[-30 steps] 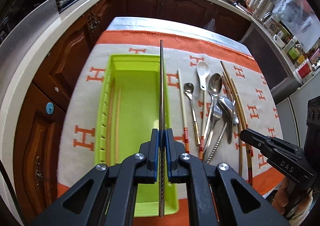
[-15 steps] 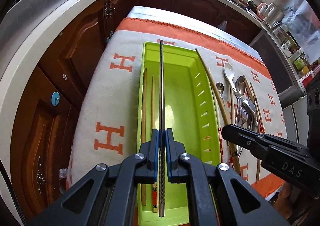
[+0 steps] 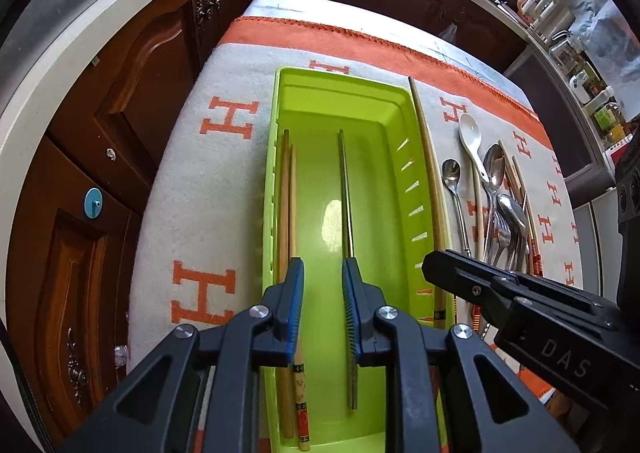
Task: Organize utensils
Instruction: 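Lower the chopstick and steel utensil into the green tray and open both grippers, then move both open grippers back over the utensil pile, then grasp a plain wooden chopstick with the right gripper while the left gripper grasps a red-banded chopstick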
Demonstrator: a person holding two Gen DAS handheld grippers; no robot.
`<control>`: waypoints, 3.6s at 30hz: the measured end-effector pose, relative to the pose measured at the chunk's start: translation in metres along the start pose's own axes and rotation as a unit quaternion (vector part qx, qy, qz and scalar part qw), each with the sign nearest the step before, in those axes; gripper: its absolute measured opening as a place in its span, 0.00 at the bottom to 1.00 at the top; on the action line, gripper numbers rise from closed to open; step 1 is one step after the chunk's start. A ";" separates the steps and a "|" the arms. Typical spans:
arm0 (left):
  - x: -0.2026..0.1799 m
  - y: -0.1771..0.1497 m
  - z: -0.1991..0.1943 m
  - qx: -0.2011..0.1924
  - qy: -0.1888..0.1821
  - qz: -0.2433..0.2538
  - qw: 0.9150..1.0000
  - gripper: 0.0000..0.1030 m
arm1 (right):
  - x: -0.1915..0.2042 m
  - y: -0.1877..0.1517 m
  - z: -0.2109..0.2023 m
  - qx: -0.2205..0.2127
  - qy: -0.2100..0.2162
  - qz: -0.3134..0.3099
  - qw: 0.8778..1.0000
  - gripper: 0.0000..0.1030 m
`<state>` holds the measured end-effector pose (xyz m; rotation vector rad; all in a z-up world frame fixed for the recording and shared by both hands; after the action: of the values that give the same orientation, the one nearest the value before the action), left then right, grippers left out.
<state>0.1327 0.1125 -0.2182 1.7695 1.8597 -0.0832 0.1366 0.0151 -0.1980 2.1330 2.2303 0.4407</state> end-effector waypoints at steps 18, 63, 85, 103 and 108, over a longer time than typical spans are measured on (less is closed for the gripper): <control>-0.007 0.014 -0.011 -0.009 0.022 0.040 0.999 0.47 | -0.003 0.002 0.002 -0.010 -0.006 -0.012 1.000 0.10; -0.142 -0.031 0.042 0.000 -0.026 0.129 0.991 0.54 | -0.200 -0.053 -0.031 -0.087 -0.058 0.050 0.993 0.29; -0.151 -0.001 0.090 0.026 -0.062 0.128 0.989 0.14 | -0.216 -0.050 -0.007 -0.110 -0.139 0.010 0.984 0.07; -0.140 -0.001 0.124 0.055 -0.037 0.117 0.991 0.12 | -0.220 -0.051 -0.007 -0.107 -0.098 0.038 0.989 0.07; -0.141 -0.002 0.123 0.049 -0.020 0.132 0.990 0.12 | -0.220 -0.051 -0.007 -0.108 -0.097 0.038 0.989 0.07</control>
<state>0.1695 -0.0660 -0.2608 2.0493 1.6023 -0.1104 0.0997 -0.2038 -0.2415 2.0571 1.9107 0.4327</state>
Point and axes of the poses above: each gripper's, at about its wrist camera, not at the fingertips, and z roughly the way its jaws point, x to its left, y to its top, the point moved 10 cm from there along z, roughly the way its jaws point, and after that the axes turned 14 degrees about -y, right-handed, at the moved point
